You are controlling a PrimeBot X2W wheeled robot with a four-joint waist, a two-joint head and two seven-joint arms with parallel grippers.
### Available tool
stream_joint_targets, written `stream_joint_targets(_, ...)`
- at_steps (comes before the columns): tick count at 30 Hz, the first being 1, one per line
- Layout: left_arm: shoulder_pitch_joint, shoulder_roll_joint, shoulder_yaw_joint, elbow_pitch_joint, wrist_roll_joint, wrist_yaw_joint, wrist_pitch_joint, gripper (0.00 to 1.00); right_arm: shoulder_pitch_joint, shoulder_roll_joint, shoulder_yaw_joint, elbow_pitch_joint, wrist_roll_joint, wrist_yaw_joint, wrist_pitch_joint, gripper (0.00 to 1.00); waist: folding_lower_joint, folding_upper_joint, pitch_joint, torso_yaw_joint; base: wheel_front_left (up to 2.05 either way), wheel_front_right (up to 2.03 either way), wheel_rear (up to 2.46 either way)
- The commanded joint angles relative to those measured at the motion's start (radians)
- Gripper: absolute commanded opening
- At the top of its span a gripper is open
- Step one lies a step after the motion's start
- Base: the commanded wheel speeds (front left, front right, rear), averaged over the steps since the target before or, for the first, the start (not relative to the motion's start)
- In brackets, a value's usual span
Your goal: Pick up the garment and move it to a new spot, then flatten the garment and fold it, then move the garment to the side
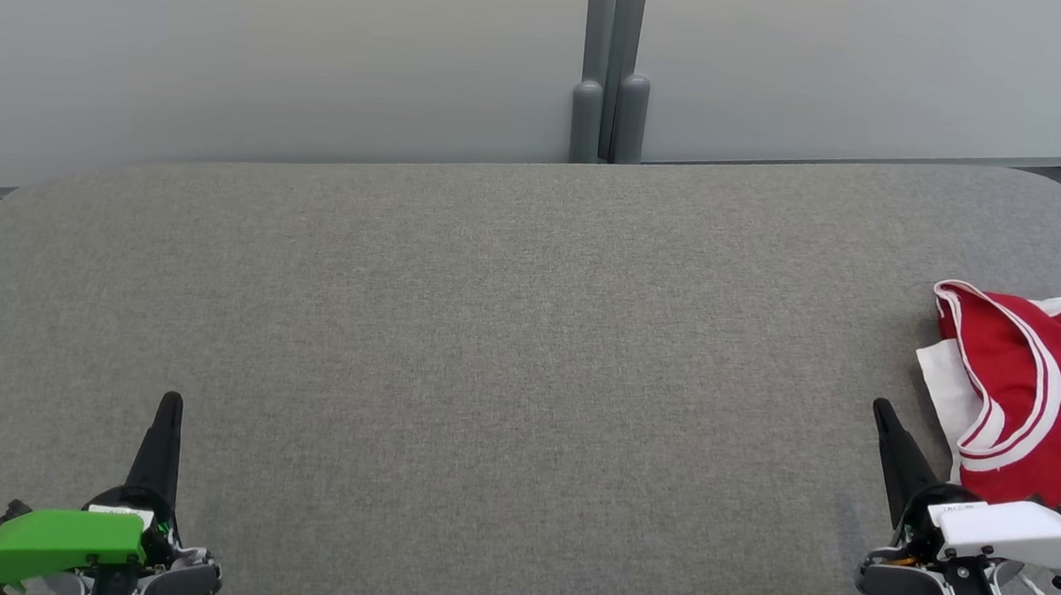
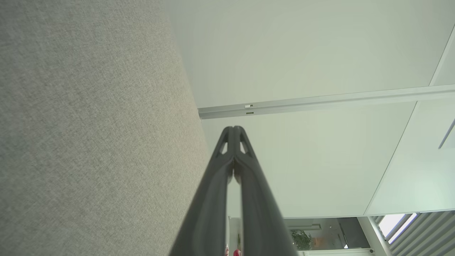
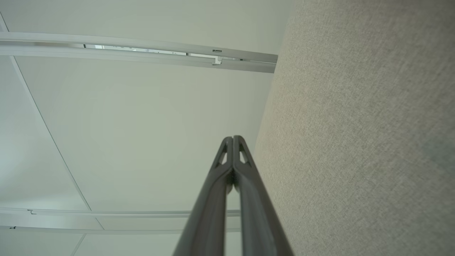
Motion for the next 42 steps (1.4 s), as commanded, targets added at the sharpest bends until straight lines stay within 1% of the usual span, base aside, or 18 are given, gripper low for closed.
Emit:
stream_joint_targets(1,-0.02,-0.002,0.011,-0.001,-0.011,-0.01,0.005,0.0,-0.014,-0.005,-0.003,0.001,0.021,0.001,0.002,0.0,0.0,0.0037,0.001,0.0,0.0,0.0,0.0)
stream_joint_targets(16,-0.026,-0.023,0.053,0.008,-0.079,-0.041,0.035,0.0,-0.018,-0.006,-0.011,0.015,0.126,0.001,0.015,0.0,0.0,0.0042,0.009,0.004,0.0,0.0,0.0)
stream_joint_targets(42,-0.025,-0.026,0.057,0.007,-0.07,-0.038,0.035,0.0,-0.017,-0.004,-0.012,0.014,0.12,0.001,0.015,0.0,0.0,0.0042,0.009,0.004,0.0,0.0,0.0)
